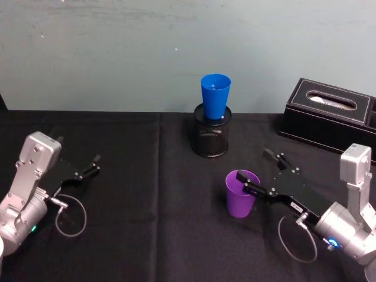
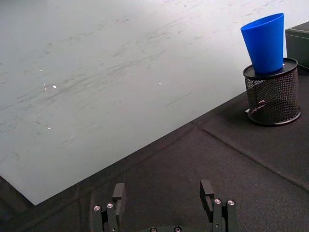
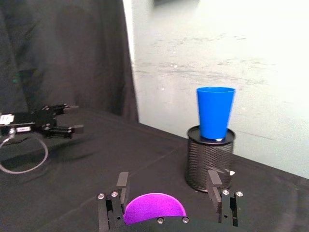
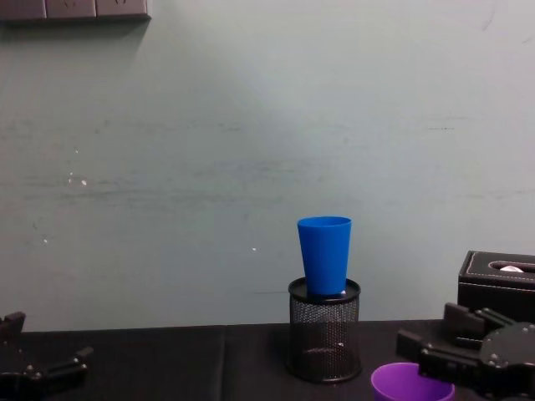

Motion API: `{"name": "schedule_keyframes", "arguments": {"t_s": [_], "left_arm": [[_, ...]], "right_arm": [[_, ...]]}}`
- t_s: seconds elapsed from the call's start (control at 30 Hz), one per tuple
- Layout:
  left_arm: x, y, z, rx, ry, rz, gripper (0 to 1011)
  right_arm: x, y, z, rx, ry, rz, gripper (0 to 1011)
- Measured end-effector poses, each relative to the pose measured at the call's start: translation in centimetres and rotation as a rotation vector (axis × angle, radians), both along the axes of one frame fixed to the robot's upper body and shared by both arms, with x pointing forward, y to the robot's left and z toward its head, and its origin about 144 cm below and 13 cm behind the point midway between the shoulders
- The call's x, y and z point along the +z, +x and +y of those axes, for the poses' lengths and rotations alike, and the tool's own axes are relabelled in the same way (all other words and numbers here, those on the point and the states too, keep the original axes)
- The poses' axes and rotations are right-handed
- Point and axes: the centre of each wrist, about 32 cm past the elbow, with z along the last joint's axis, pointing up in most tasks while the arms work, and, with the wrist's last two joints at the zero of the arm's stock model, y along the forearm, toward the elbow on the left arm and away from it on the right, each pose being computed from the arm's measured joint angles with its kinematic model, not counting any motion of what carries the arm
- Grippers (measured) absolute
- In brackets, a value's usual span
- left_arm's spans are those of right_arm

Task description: Pick up one cup with a gripper and tap it against the other cup.

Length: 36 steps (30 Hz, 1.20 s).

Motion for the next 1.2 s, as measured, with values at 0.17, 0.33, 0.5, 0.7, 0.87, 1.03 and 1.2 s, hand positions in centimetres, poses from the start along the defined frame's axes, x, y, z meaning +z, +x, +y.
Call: {"name": "schedule_keyframes", "arguments": {"t_s": [0.17,0.33,0.5,0.7,0.87,1.03,1.2], "left_arm": [[0.0,0.0,0.0,0.0,0.0,0.0,1011],[0.0,0.0,0.0,0.0,0.0,0.0,1011],[0.0,0.0,0.0,0.0,0.0,0.0,1011],[0.0,0.0,0.0,0.0,0.0,0.0,1011],[0.0,0.0,0.0,0.0,0.0,0.0,1011],[0.0,0.0,0.0,0.0,0.0,0.0,1011],[0.0,0.0,0.0,0.0,0.0,0.0,1011]], "right_arm": [[-0.2,-0.1,-0.3,-0.042,0.017,-0.008,1004],[-0.3,-0.2,-0.7,-0.086,0.032,-0.015,1004],[-0.5,-0.3,-1.0,-0.142,0.045,-0.017,1004],[-1.0,-0.4,-1.2,-0.196,0.044,-0.005,1004],[-1.6,-0.3,-1.3,-0.234,0.039,0.014,1004],[-2.0,-0.2,-1.4,-0.256,0.025,0.025,1004],[-2.4,-0.1,-1.4,-0.267,0.003,0.032,1004]]}}
